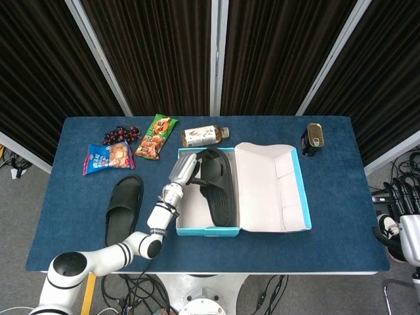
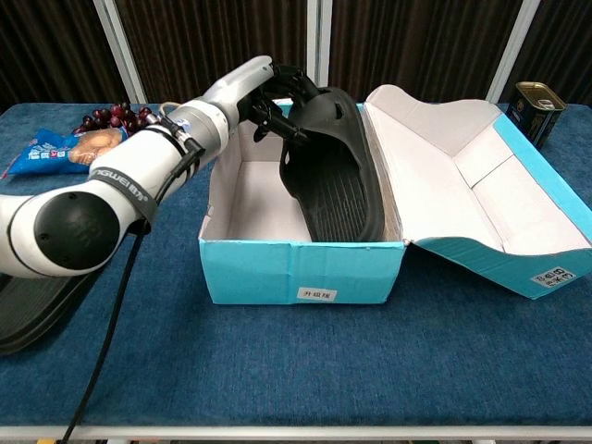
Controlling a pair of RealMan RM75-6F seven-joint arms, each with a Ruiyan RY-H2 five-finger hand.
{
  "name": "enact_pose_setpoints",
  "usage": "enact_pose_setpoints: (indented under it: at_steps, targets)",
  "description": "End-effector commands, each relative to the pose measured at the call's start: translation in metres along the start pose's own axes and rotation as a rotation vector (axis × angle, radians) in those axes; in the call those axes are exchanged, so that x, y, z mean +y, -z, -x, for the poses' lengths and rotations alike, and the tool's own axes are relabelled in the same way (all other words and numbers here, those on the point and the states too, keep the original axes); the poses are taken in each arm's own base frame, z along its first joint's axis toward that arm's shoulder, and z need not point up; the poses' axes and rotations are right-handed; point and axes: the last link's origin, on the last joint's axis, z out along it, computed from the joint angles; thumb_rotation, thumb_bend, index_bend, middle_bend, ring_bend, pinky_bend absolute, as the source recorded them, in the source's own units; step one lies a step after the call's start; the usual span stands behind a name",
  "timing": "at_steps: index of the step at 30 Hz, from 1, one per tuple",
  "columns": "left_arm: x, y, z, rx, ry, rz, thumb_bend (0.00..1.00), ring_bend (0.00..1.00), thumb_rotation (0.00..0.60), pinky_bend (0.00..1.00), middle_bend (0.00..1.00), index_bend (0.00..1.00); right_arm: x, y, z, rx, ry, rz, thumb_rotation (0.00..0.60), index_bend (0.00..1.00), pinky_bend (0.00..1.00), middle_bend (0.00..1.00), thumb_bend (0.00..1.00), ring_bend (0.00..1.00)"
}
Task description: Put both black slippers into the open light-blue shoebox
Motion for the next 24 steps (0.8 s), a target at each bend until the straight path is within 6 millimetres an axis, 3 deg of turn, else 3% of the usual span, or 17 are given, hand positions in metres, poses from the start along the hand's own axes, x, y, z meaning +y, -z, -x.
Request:
enact_pose_setpoints:
  at_steps: [1, 11, 15, 19, 24]
  targets:
    - [-0.002, -0.001, 0.008, -0.020, 0.012, -0.017, 0.00, 0.83, 0.600, 0.79, 0.51, 0.47, -0.001, 0.000, 0.000, -0.003, 0.001, -0.002, 0.600, 0.00, 0.02, 0.01, 0.09, 0.00]
    - [-0.011, -0.004, 0.025, -0.081, -0.035, -0.057, 0.00, 0.83, 0.600, 0.75, 0.50, 0.46, -0.002, -0.003, 0.002, -0.016, 0.001, -0.006, 0.600, 0.00, 0.02, 0.01, 0.09, 0.00]
    - [-0.014, -0.002, 0.028, -0.098, -0.051, -0.069, 0.00, 0.78, 0.600, 0.70, 0.41, 0.33, -0.002, -0.003, 0.003, -0.019, -0.001, -0.007, 0.600, 0.00, 0.02, 0.01, 0.09, 0.00]
    - [-0.013, 0.002, 0.025, -0.094, -0.088, -0.054, 0.00, 0.58, 0.600, 0.63, 0.23, 0.14, -0.001, -0.002, 0.003, -0.018, -0.003, -0.008, 0.600, 0.00, 0.02, 0.01, 0.09, 0.00]
    - [-0.006, 0.006, 0.019, -0.068, -0.136, -0.022, 0.00, 0.24, 0.600, 0.56, 0.13, 0.07, 0.000, -0.001, 0.003, -0.014, -0.010, -0.011, 0.600, 0.00, 0.02, 0.01, 0.10, 0.00]
